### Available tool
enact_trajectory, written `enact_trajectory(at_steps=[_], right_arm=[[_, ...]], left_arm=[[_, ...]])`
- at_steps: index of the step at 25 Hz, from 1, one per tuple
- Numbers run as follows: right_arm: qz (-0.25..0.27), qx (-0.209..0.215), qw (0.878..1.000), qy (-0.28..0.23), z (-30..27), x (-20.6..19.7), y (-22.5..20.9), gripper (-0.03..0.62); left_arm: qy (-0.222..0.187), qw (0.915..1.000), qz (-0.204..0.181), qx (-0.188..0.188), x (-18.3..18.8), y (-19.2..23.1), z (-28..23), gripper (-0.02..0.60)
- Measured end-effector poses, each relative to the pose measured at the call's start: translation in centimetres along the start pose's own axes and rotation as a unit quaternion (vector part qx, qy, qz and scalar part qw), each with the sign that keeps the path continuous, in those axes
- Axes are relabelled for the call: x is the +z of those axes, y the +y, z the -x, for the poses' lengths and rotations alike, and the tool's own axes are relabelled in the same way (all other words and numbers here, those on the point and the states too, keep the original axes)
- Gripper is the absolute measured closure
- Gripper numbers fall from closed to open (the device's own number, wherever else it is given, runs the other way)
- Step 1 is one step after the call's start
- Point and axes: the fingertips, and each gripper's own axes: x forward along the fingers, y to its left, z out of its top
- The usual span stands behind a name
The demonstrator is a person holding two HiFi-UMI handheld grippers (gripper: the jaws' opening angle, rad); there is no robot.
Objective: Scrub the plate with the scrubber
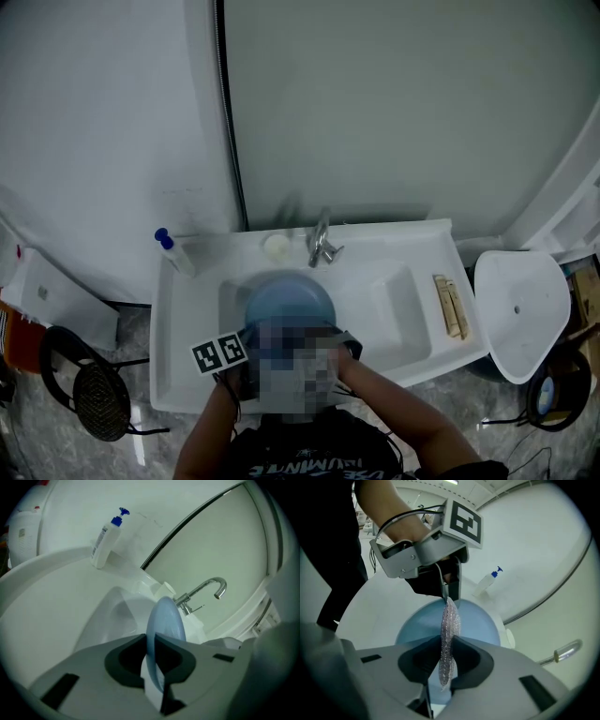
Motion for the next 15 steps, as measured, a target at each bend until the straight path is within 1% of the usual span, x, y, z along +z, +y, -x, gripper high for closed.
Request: enact_trajectory(at_steps=[5, 11, 15], right_arm=[[0.066, 0.028, 0.997, -0.012, 0.5, 0.6, 2.2, 0.517], [0.090, 0.074, 0.993, -0.019, 0.5, -0.3, 4.7, 0.517], [0.105, 0.076, 0.991, -0.011, 1.3, -1.3, 4.8, 0.517]], left_arm=[[-0.014, 0.9995, 0.029, -0.002, 0.8, 0.7, 0.3, 0.548], [-0.027, 0.9989, 0.039, 0.001, 2.1, 1.7, 0.6, 0.546], [-0.032, 0.9980, 0.054, 0.001, 2.2, 2.6, 0.9, 0.546]])
